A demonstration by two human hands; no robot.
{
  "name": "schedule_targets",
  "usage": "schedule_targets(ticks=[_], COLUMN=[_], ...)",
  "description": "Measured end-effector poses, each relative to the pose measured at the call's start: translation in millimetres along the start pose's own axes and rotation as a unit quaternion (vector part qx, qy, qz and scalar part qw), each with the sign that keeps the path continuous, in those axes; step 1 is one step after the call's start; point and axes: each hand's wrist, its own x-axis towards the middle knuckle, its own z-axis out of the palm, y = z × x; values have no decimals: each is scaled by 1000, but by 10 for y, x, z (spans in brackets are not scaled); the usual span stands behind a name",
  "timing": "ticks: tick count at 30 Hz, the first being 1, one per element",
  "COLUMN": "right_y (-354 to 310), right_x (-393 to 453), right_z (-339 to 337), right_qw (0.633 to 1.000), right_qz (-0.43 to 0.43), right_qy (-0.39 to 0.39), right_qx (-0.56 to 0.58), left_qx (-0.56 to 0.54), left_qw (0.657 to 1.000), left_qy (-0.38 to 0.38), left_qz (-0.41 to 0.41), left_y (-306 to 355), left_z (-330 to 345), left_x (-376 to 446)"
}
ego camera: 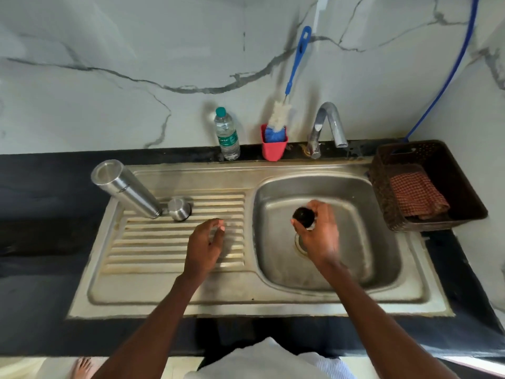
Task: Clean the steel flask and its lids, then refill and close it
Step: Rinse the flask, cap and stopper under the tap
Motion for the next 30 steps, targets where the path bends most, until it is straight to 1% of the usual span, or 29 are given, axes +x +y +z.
schedule_targets(ticks=[1, 4, 6, 7, 11, 13, 14, 16, 19, 23, 26, 30], right_y=[32, 11, -87, -134, -545, -778, -877, -1049, -1242, -1378, -1429, -1460], right_x=[-69, -137, -146, -150, -140, -145, -154, -181, -231, -239, -183, -68], right_z=[93, 275, 345, 380, 697, 924, 1061, 1340, 1677, 1961, 2113, 2246], right_qw=[999, 998, 995, 993, 991, 989, 987, 987, 987, 986, 988, 987], right_qz=[23, -3, 50, 74, 49, 43, 42, 34, 37, 15, -29, -42], right_qy=[-19, -50, -83, -86, -115, -126, -130, -136, -136, -159, -153, -157], right_qx=[-11, -33, -28, -18, 37, 68, 81, 85, 76, 37, 11, -19], left_qx=[17, 77, 111, 129, 221, 271, 293, 347, 412, 452, 471, 481], left_qw=[1000, 996, 992, 989, 972, 959, 952, 930, 907, 890, 880, 875], left_qy=[5, 45, 60, 65, 80, 72, 63, 32, -16, -35, -53, -57], left_qz=[7, 30, 29, 22, -10, -40, -68, -114, -79, -47, -34, -16], left_y=[-31, -201, -336, -386, -627, -751, -795, -890, -1002, -1068, -1038, -1024], left_z=[-63, -270, -426, -487, -819, -935, -977, -1021, -1051, -1106, -1142, -1179], left_x=[-37, -129, -185, -206, -193, -139, -99, -38, -19, 26, 51, 60])
